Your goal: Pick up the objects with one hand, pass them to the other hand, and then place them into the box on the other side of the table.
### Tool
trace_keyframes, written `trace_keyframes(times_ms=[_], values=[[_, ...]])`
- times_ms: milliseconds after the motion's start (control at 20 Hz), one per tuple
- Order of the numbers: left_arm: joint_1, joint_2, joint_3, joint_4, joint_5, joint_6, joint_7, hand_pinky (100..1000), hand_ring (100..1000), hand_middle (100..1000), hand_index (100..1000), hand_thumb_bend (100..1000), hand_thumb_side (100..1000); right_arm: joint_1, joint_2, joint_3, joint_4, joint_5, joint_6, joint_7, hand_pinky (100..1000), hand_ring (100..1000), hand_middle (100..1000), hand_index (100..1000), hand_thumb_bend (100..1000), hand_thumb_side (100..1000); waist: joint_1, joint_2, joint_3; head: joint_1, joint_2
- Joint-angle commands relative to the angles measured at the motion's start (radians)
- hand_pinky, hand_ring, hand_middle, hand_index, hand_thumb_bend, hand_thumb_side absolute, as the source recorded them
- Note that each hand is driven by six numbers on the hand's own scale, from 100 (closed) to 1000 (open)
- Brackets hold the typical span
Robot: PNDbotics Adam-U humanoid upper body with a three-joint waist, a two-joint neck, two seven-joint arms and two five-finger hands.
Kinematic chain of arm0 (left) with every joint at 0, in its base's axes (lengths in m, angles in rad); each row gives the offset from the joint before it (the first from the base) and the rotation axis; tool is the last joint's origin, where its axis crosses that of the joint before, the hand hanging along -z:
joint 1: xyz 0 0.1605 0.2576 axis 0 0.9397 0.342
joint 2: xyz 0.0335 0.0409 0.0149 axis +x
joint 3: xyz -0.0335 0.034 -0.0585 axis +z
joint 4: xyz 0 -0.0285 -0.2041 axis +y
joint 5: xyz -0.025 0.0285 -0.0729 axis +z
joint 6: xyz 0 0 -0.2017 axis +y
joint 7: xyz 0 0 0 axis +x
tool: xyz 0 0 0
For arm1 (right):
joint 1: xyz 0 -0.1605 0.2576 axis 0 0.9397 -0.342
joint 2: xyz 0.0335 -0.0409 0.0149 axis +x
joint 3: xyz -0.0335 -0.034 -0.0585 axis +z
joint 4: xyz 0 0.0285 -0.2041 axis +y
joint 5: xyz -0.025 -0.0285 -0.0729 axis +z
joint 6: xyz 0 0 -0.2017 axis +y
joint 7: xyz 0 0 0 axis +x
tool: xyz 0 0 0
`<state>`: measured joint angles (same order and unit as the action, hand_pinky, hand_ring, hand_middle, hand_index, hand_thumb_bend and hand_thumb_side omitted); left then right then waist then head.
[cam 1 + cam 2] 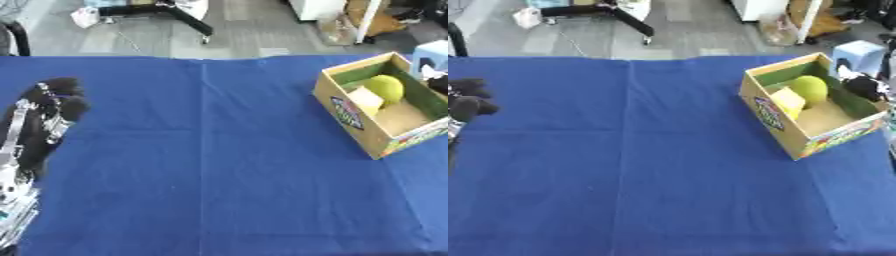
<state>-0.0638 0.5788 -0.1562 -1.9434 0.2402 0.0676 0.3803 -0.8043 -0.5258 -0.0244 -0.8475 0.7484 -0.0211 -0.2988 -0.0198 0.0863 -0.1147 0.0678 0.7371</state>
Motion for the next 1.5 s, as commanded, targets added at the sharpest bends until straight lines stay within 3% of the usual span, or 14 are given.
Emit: trace_keyframes(times_ms=[50,100,150,300,550,800,950,1000,1050,1100,1250,1500], values=[[-0.001,0.006,0.016,-0.003,-0.006,-0.015,0.0,689,548,564,714,1000,647,-0.012,-0.051,-0.004,-0.026,-0.006,-0.006,0.053,946,1000,1000,922,412,520,-0.006,-0.024,0.002,-0.009,-0.009],[0.0,0.005,0.016,-0.001,-0.006,-0.017,0.0,689,548,565,714,1000,647,-0.012,-0.054,-0.002,-0.023,-0.002,-0.011,0.079,947,1000,1000,927,415,502,-0.007,-0.024,0.002,-0.009,-0.009],[0.001,0.004,0.016,0.001,-0.005,-0.02,0.0,689,548,564,714,1000,647,-0.011,-0.056,0.0,-0.021,0.001,-0.016,0.108,952,1000,1000,942,420,419,-0.007,-0.024,0.003,-0.009,-0.009],[0.002,0.002,0.016,0.004,-0.003,-0.026,-0.002,689,548,564,715,1000,646,-0.011,-0.061,-0.005,-0.022,0.008,-0.026,0.174,951,1000,1000,945,422,364,-0.008,-0.023,0.004,-0.005,-0.008],[0.003,-0.005,0.022,0.011,-0.007,-0.03,0.001,687,546,562,713,1000,645,0.01,-0.069,-0.015,-0.092,-0.001,-0.034,0.164,947,1000,1000,939,415,293,-0.009,-0.021,0.008,-0.002,-0.011],[0.003,-0.022,0.037,0.022,-0.023,-0.044,0.021,686,545,560,712,1000,644,0.103,-0.082,-0.024,-0.307,-0.046,-0.045,0.114,937,1000,1000,922,386,256,-0.013,-0.018,0.01,0.019,-0.012],[0.003,-0.038,0.055,0.029,-0.048,-0.053,0.049,683,544,558,710,1000,637,0.194,-0.064,-0.036,-0.478,-0.119,-0.032,0.047,917,1000,1000,880,280,270,-0.015,-0.017,0.009,0.045,-0.006],[0.002,-0.044,0.061,0.032,-0.059,-0.054,0.06,683,544,558,710,1000,636,0.226,-0.052,-0.037,-0.532,-0.154,-0.027,0.02,915,1000,1000,875,263,274,-0.015,-0.018,0.008,0.056,-0.004],[-0.001,-0.05,0.065,0.035,-0.071,-0.056,0.07,682,544,559,709,1000,633,0.256,-0.041,-0.036,-0.58,-0.185,-0.025,-0.004,909,1000,1000,857,324,296,-0.015,-0.018,0.008,0.066,-0.002],[-0.004,-0.057,0.07,0.039,-0.089,-0.056,0.08,682,544,558,710,1000,632,0.29,-0.025,-0.035,-0.628,-0.217,-0.029,-0.031,906,1000,1000,851,208,290,-0.015,-0.018,0.007,0.078,0.001],[-0.014,-0.079,0.084,0.047,-0.149,-0.054,0.112,682,546,559,711,1000,631,0.383,0.031,-0.02,-0.748,-0.3,-0.043,-0.095,891,1000,1000,815,113,326,-0.014,-0.018,0.006,0.111,0.012],[-0.025,-0.142,0.121,0.065,-0.261,-0.064,0.172,684,551,562,710,1000,646,0.489,0.126,0.053,-0.879,-0.374,-0.097,-0.084,874,1000,981,783,100,386,-0.012,-0.015,0.002,0.136,0.027]])
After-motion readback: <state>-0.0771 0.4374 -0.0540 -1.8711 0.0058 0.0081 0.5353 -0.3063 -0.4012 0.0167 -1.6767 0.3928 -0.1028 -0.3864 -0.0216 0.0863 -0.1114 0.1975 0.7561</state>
